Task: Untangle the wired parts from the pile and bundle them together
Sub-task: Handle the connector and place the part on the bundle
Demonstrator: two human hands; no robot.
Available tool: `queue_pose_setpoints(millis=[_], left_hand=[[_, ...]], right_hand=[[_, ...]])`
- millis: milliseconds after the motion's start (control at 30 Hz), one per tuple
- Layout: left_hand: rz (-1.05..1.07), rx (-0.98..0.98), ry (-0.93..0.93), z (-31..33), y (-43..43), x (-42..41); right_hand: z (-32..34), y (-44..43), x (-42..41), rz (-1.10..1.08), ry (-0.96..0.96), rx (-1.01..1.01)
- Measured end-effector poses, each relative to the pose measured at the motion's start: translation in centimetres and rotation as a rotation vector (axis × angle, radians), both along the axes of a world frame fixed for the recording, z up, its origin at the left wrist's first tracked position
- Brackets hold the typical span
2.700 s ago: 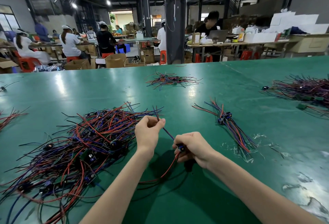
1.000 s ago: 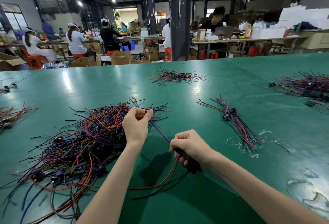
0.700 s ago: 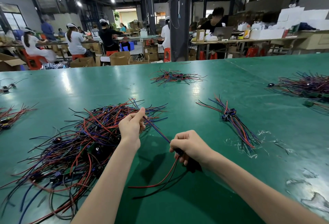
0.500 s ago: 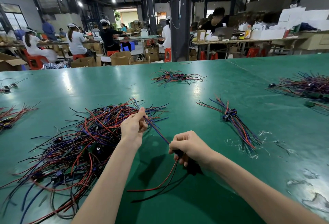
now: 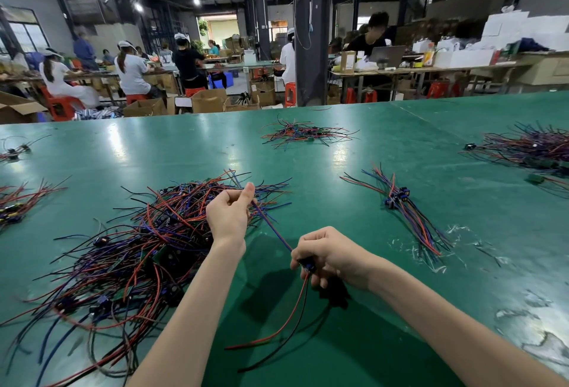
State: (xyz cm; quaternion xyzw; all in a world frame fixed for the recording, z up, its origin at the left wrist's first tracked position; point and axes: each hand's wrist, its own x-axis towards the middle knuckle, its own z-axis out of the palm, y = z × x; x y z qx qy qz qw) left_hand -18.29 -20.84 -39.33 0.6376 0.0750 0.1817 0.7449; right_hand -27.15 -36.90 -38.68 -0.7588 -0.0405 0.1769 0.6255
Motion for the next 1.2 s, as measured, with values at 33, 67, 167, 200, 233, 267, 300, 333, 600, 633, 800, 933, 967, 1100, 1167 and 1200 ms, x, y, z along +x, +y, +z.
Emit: queue_pose_setpoints(millis=[33, 67, 167, 200, 233, 267, 300, 333, 600, 633, 800, 933, 967, 1100, 1167, 1200], left_hand=[[0.016, 0.035, -0.017, -0.05, -0.04, 0.00], [0.026, 0.056, -0.025, -0.09, -0.05, 0.03], [0.032, 0.061, -0.013, -0.28, -0.02, 0.11], [0.031, 0.054, -0.005, -0.31, -0.03, 0.11], [0.030, 0.048, 0.001, -0.33, -0.05, 0.10], [0.028, 0.043, 0.005, -0.33, -0.09, 0.09], [0.024, 0.040, 0.006, -0.32, -0.13, 0.08], [0.020, 0.040, 0.006, -0.27, -0.19, 0.07], [-0.014, 0.056, -0.003, 0.07, -0.46, -0.40], [-0.016, 0.059, -0.004, 0.09, -0.50, -0.44], [-0.028, 0.068, -0.013, 0.08, -0.74, -0.60], [-0.029, 0.065, -0.003, -0.04, -0.67, -0.62], [-0.029, 0.063, 0.000, -0.05, -0.62, -0.59], [-0.027, 0.024, -0.001, -0.16, -0.59, -0.54], [-0.032, -0.003, -0.002, -0.27, -0.72, -0.58], [-0.046, -0.026, 0.002, -0.27, -0.78, -0.57]], right_hand=[[0.04, -0.03, -0.02, 0.008, 0.000, 0.004], [0.07, -0.05, -0.03, 0.015, -0.001, 0.007], [0.07, -0.11, 0.01, 0.016, 0.002, 0.016], [0.08, -0.14, 0.01, 0.015, 0.006, 0.021], [0.09, -0.16, -0.01, 0.016, 0.011, 0.024], [0.10, -0.18, -0.05, 0.021, 0.015, 0.025], [0.11, -0.17, -0.07, 0.026, 0.018, 0.023], [0.12, -0.18, -0.09, 0.031, 0.020, 0.021], [0.25, -0.15, -0.34, 0.075, 0.033, 0.006], [0.24, -0.12, -0.35, 0.081, 0.035, 0.006], [0.10, -0.02, -0.40, 0.115, 0.039, 0.013], [-0.04, 0.11, -0.51, 0.110, 0.041, 0.014], [-0.04, 0.10, -0.50, 0.102, 0.041, 0.018], [-0.01, 0.07, -0.37, 0.059, 0.022, 0.019], [-0.08, 0.13, -0.32, 0.041, 0.010, 0.026], [-0.12, 0.14, -0.29, 0.032, 0.006, 0.031]])
